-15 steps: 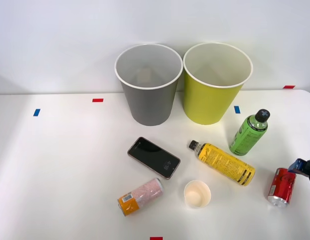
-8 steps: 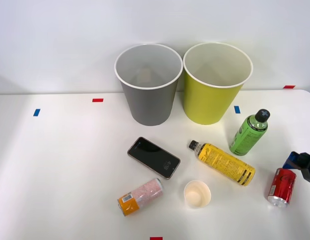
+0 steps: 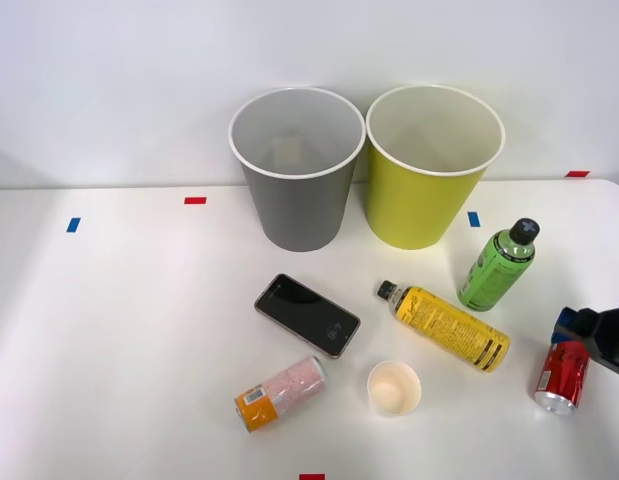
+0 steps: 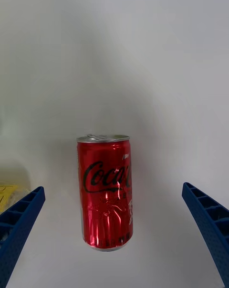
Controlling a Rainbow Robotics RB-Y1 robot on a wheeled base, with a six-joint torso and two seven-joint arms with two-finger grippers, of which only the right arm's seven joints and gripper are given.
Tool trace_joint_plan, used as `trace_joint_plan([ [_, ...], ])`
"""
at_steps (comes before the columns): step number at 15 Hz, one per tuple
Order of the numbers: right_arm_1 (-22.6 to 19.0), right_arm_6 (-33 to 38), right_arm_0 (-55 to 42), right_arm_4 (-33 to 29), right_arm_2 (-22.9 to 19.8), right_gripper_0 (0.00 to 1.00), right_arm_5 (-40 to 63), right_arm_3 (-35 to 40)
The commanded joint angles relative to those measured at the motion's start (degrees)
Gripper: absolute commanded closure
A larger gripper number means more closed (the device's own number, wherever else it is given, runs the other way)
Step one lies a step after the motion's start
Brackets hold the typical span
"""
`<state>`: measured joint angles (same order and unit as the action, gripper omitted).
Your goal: Put cans in the gray bin, plastic bottles in the light green bin
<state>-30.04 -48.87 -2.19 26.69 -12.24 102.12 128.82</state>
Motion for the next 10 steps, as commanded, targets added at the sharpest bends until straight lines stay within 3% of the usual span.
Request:
trace_joint_plan([
  [1, 0.0, -0.2, 1.3, -1.1, 1.3, 0.0, -0.1, -1.7],
  [10, 0.0, -0.7, 1.4, -3.8, 3.8, 0.0, -5.8, -8.1],
])
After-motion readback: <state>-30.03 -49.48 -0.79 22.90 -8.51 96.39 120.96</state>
